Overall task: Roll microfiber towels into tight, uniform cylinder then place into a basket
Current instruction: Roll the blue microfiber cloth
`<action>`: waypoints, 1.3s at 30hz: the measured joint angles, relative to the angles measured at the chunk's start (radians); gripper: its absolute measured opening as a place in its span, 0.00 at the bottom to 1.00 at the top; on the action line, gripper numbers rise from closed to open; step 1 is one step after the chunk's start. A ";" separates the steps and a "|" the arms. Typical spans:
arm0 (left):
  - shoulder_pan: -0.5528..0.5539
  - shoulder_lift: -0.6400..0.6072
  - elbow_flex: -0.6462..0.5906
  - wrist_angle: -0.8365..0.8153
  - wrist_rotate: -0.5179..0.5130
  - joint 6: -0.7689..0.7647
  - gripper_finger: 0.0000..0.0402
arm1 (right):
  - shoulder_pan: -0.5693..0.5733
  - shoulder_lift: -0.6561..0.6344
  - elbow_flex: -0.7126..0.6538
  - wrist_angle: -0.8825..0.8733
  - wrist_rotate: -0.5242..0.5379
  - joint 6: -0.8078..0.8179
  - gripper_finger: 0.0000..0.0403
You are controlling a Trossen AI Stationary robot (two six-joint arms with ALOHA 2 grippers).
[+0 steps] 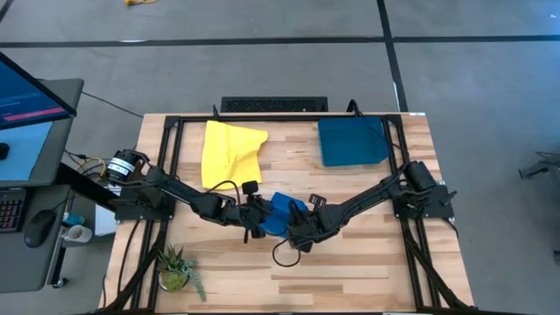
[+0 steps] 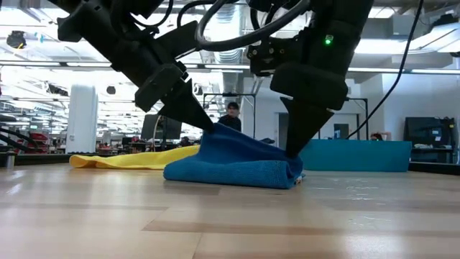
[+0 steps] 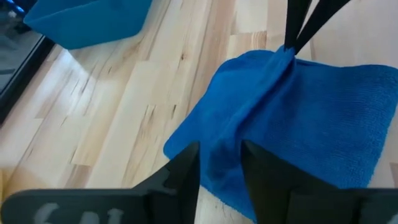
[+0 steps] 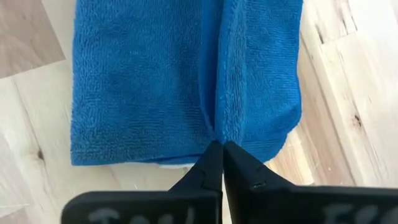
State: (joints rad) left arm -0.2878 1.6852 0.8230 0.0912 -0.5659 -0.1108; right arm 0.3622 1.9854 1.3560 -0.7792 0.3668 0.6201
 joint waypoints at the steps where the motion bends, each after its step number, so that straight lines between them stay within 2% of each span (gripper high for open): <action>1: 0.000 0.000 0.000 -0.006 0.000 -0.004 0.30 | 0.000 0.000 0.000 0.000 0.000 0.000 0.06; 5: 0.000 0.000 0.000 -0.025 -0.001 -0.007 0.35 | 0.004 0.000 0.000 0.003 0.019 -0.023 0.10; 10: 0.000 0.000 0.000 -0.034 -0.008 -0.003 0.41 | 0.006 0.000 0.000 0.003 0.058 -0.026 0.20; 16: 0.000 0.000 0.000 -0.034 -0.029 0.002 0.48 | -0.001 -0.001 0.000 -0.005 0.047 -0.026 0.32; 20: 0.000 0.000 0.000 -0.059 -0.030 0.003 0.50 | -0.005 -0.015 0.001 -0.039 0.022 -0.013 0.36; 27: -0.010 0.000 0.062 -0.202 -0.024 0.004 0.50 | 0.002 -0.084 0.001 -0.155 0.037 -0.021 0.38; 31: -0.036 0.000 0.086 -0.239 -0.013 0.004 0.50 | 0.015 -0.146 0.002 -0.197 0.085 -0.052 0.37; 39: -0.057 0.000 0.070 -0.262 0.089 -0.016 0.46 | 0.045 -0.246 0.002 -0.210 0.191 -0.071 0.35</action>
State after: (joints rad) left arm -0.3450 1.6852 0.8926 -0.1710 -0.4768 -0.1269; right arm 0.4069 1.7390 1.3584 -0.9888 0.5579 0.5491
